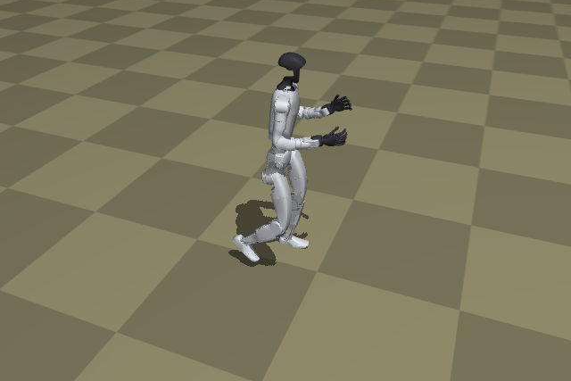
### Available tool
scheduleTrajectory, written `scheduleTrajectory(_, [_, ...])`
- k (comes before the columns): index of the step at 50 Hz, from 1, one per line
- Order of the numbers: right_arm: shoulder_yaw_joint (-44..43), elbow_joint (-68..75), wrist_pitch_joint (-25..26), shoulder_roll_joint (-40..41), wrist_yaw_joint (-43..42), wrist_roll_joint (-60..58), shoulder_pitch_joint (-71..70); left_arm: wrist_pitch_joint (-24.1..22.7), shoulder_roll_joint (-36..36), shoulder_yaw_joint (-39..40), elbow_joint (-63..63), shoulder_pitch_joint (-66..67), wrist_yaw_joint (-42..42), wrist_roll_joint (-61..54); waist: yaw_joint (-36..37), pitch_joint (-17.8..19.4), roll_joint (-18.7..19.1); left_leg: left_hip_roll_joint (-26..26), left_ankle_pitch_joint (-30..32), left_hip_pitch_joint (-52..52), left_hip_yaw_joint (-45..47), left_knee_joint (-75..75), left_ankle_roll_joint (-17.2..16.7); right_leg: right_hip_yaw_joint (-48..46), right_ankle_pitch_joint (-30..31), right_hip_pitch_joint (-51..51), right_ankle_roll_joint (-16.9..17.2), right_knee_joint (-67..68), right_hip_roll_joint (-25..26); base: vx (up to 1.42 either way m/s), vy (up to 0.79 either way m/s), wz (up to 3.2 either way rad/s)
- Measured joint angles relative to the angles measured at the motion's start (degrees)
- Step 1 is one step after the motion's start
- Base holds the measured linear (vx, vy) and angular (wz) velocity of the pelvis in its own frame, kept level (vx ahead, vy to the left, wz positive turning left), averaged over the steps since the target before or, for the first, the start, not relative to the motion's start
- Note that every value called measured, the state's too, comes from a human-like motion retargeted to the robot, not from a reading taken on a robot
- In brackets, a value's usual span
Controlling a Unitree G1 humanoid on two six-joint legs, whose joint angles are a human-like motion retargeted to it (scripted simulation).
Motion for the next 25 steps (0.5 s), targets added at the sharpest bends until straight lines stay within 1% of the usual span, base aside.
scheduleTrajectory(1, [0.72,-2.21,-0.64,-0.31,1.69,0.38,-0.52,0.05,2.68,-1.14,0.14,4.6,-8.64,-4.24,4.34,-0.48,-0.57,0.62,6.12,0.22,-0.08,-6.02,-0.39,1.76,3.23,4.01,0.25,-6.41,2.62,-1.02,-0.23,-0.34])
scheduleTrajectory(2, [1.36,-4.74,-1.26,-0.92,3.26,0.94,-0.95,0.41,5.02,-2.03,0.2,8.81,-15.6,-7.66,8.17,-0.9,-1.27,1.08,11.32,-0.19,-0.01,-10.7,-1.17,3.33,6.88,7.81,0.71,-12.93,4.77,-1.07,-0.24,-0.08])
scheduleTrajectory(3, [1.84,-7.88,-1.84,-2.13,4.58,1.83,-1.23,1.4,6.67,-2.43,0.06,12.2,-19.17,-9.44,11.0,-1.19,-2.23,1.25,14.72,-1.87,0.39,-12.71,-2.71,4.51,11.35,11.18,1.61,-19.71,5.99,-1.11,-0.24,0.37])
scheduleTrajectory(5, [1.77,-14.32,-2.25,-4.48,8.17,3.72,-2.18,2.9,9.43,-1.99,-0.83,16.86,-24.3,-12.04,13.93,-1.0,-5.81,-0.1,15.87,-5.63,2.88,-13.46,-4.19,6.44,16.58,16.84,3.21,-34.25,5.66,-1.17,-0.22,1.04])
scheduleTrajectory(7, [0.4,-18.91,-1.67,-5.93,9.82,5.28,-3.89,4.27,10.5,-1.36,-2.05,17.05,-25.0,-14.36,12.65,-0.12,-11.38,-3.28,10.34,-10.77,6.49,-5.81,-2.05,5.26,9.79,18.71,4.08,-45.62,1.35,-1.26,-0.15,1.82])
scheduleTrajectory(8, [-0.48,-20.57,-1.41,-6.19,10.01,6.13,-4.69,4.37,10.88,-1.05,-2.56,15.63,-24.41,-14.52,11.04,0.37,-14.14,-4.34,6.45,-13.99,7.82,1.85,-0.52,3.3,4.65,18.52,4.27,-49.44,-0.96,-1.25,-0.06,1.89])
scheduleTrajectory(10, [-2.1,-22.33,-1.71,-6.53,9.97,6.41,-4.43,3.22,10.47,-0.88,-2.8,11.25,-22.79,-12.45,8.37,0.96,-17.32,-3.59,-0.54,-18.56,9.17,19.4,1.76,-0.22,-3.29,16.65,3.79,-52.85,-3.49,-1.18,0.03,1.34])
scheduleTrajectory(12, [-3.98,-21.69,-2.48,-6.95,9.06,4.52,-1.14,1.39,8.32,-1.06,-2.04,6.14,-20.56,-9.14,6.65,1.38,-17.27,-0.26,-5.56,-17.4,8.09,31.34,2.43,-0.92,-5.93,12.94,2.32,-50.68,-2.83,-1.06,0.11,0.43])
scheduleTrajectory(13, [-5.0,-20.5,-2.89,-7.21,8.41,3.56,1.16,0.28,6.75,-1.24,-1.52,3.91,-19.18,-8.22,5.5,1.42,-16.98,1.04,-7.28,-15.29,7.02,34.04,2.45,-0.71,-5.64,10.67,1.9,-48.9,-2.26,-1.01,0.14,0.28])
scheduleTrajectory(15, [-6.68,-16.22,-1.28,-7.72,7.78,2.51,5.81,1.53,2.85,-1.62,-1.47,0.54,-16.05,-6.1,1.42,0.99,-16.66,1.42,-8.42,-9.77,3.54,33.72,2.16,-0.84,-2.26,6.87,2.26,-47.52,-1.7,-0.97,0.17,0.53])
scheduleTrajectory(17, [-7.38,-9.77,1.24,-8.41,8.91,3.04,10.53,2.56,-1.63,-3.0,-1.83,-1.36,-12.82,-4.7,-5.02,-0.81,-16.19,-0.91,-5.46,-3.48,-2.2,26.9,0.7,-2.68,4.43,5.39,3.38,-50.87,-1.94,-0.93,0.24,1.08])
scheduleTrajectory(18, [-7.46,-6.35,2.63,-8.56,9.53,2.95,12.34,3.34,-3.7,-3.87,-1.94,-2.68,-11.48,-3.18,-8.46,-1.45,-15.89,-2.1,-2.9,-0.44,-5.1,22.53,-0.33,-3.94,8.02,5.05,3.8,-53.15,-2.18,-0.93,0.3,1.37])
scheduleTrajectory(20, [-7.34,-0.82,4.6,-9.0,9.89,1.65,15.69,4.45,-6.97,-5.46,-2.31,-5.72,-9.29,0.6,-14.39,-2.37,-14.63,-2.33,2.55,5.06,-7.93,13.54,-2.75,-5.56,14.17,4.23,4.64,-56.8,-2.34,-0.95,0.37,1.48])
scheduleTrajectory(21, [-7.0,0.63,4.75,-9.68,9.9,0.86,16.83,4.55,-7.83,-5.88,-2.63,-7.89,-8.14,2.72,-16.21,-2.35,-13.39,-0.84,3.97,7.42,-6.67,9.26,-3.64,-5.53,15.51,3.78,4.89,-57.07,-2.18,-0.97,0.45,1.36])
scheduleTrajectory(22, [-6.52,1.61,4.65,-10.55,10.02,0.3,17.67,4.53,-8.4,-6.17,-2.99,-10.25,-7.03,5.14,-17.58,-2.22,-11.95,0.84,4.55,9.6,-5.03,5.1,-4.42,-5.54,16.06,3.25,5.0,-56.49,-1.91,-1.0,0.51,1.09])
scheduleTrajectory(23, [-5.77,1.68,4.04,-11.79,10.35,0.19,17.93,4.27,-8.39,-6.2,-3.42,-12.99,-6.01,8.15,-18.06,-1.83,-10.13,2.92,3.44,11.42,-2.63,1.2,-4.98,-5.67,15.05,2.58,4.81,-54.2,-1.41,-1.02,0.55,0.73])
scheduleTrajectory(25, [-3.64,1.12,2.45,-14.82,12.08,1.57,15.66,3.18,-8.76,-6.33,-3.47,-19.11,-5.52,11.41,-17.2,-0.52,-5.75,6.46,-2.67,13.49,0.8,-5.09,-5.52,-7.17,8.75,0.18,3.77,-43.13,-0.48,-1.03,0.6,0.31])
